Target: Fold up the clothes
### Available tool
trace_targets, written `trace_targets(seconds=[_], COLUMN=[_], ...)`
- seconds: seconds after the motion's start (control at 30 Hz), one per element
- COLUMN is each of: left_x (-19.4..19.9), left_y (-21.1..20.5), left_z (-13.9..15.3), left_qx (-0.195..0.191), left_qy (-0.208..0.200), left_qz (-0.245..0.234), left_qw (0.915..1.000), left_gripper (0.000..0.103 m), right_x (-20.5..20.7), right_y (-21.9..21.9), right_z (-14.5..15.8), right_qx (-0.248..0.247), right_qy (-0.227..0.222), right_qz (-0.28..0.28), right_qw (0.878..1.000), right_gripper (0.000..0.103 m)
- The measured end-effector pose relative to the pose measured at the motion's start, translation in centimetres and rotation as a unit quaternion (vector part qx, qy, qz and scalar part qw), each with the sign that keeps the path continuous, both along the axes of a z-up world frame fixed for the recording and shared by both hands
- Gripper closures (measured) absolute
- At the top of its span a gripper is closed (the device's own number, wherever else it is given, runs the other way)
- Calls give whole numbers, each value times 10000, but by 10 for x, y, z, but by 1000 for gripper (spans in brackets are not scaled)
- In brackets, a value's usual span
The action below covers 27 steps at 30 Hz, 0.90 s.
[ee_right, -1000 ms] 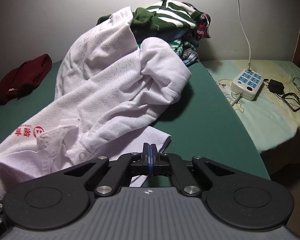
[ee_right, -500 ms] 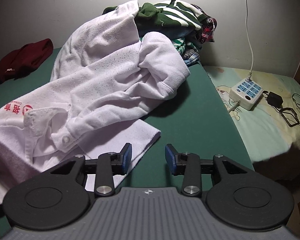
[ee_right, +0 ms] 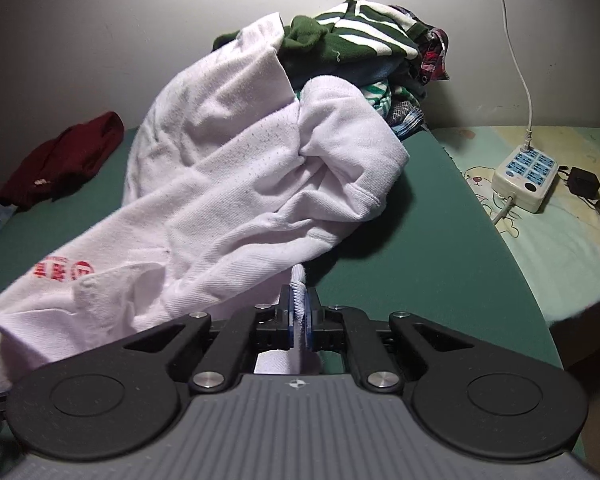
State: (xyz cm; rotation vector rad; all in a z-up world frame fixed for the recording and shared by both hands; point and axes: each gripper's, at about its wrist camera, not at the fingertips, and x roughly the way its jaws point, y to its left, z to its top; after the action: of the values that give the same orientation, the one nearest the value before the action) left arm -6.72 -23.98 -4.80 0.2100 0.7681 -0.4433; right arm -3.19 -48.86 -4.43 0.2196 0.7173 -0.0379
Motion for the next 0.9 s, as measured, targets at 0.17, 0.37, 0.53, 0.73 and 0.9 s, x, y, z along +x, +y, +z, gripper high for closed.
trace_targets(seconds=[0.17,0.37,0.53,0.73,0.9], left_x=[-5,-12,-27,-45,-47], left_y=[6,14,20,27,30], left_z=[25,42,28,3,3], left_qx=[-181,-154,94,361,271], left_qy=[-234,-311,-29,350,111], left_qz=[-13,-116,-335,-369,-307], left_qw=[9996,9993,9994,9981,9991], left_gripper=[101,101,101,78,34], right_x=[-61,-133,-174,-179,-154], right_y=[-3,-4,5,-6,-27], right_z=[47,73,52,32,34], right_qx=[128,65,276,351,679], right_qy=[-337,-134,676,991,599], right_qz=[235,488,683,554,77], right_qw=[9991,9987,9950,9929,9959], right_gripper=[98,98,98,88,60])
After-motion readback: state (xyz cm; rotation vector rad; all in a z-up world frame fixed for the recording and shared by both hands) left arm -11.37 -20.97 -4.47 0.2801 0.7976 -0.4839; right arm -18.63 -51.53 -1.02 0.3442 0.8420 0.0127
